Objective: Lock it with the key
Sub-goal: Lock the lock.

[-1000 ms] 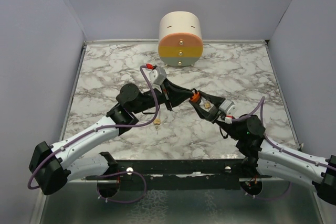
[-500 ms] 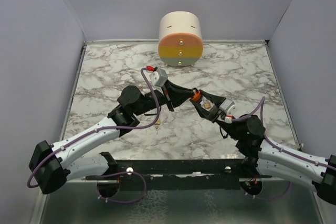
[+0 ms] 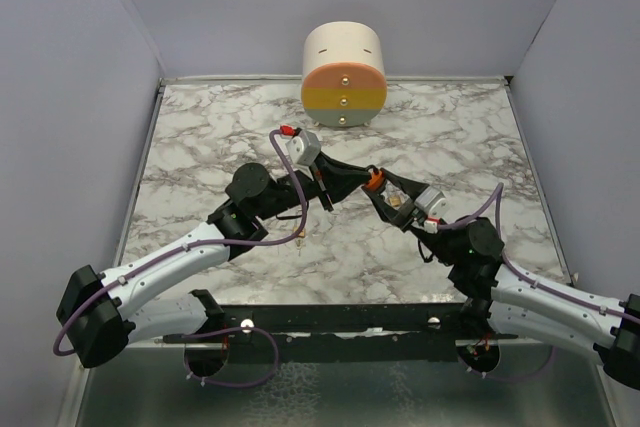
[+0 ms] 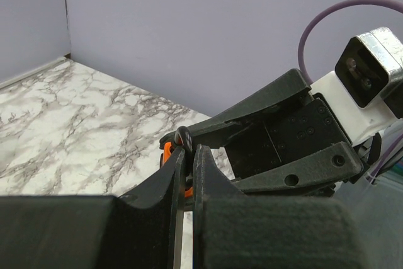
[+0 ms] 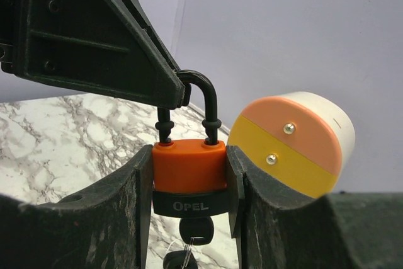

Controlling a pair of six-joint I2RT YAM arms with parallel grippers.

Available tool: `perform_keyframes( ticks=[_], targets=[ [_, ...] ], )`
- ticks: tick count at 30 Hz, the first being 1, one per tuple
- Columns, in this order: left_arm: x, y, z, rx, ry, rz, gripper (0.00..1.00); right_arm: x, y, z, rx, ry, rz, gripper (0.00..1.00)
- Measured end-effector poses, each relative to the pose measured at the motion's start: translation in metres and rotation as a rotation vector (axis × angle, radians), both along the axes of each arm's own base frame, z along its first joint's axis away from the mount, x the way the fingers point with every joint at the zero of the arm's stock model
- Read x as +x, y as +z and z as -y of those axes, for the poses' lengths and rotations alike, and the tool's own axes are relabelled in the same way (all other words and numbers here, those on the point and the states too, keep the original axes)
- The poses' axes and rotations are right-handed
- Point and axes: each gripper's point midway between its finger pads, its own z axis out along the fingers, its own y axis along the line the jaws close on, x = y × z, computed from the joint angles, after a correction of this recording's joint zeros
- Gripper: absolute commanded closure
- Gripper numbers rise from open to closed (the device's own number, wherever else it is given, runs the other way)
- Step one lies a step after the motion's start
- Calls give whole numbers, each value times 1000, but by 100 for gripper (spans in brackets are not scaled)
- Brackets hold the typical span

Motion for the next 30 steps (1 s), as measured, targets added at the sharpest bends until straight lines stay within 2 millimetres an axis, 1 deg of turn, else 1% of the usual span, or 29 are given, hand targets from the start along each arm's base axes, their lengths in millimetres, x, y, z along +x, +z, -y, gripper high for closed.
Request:
perform_keyframes(
  ticks=[15, 30],
  targets=[
    [3, 0, 0, -5, 14, 12, 100, 2, 3, 1, -16, -22, 13, 98],
    [5, -3, 0, 15, 25, 44, 100, 3, 1, 2, -31, -32, 7, 98]
  ],
)
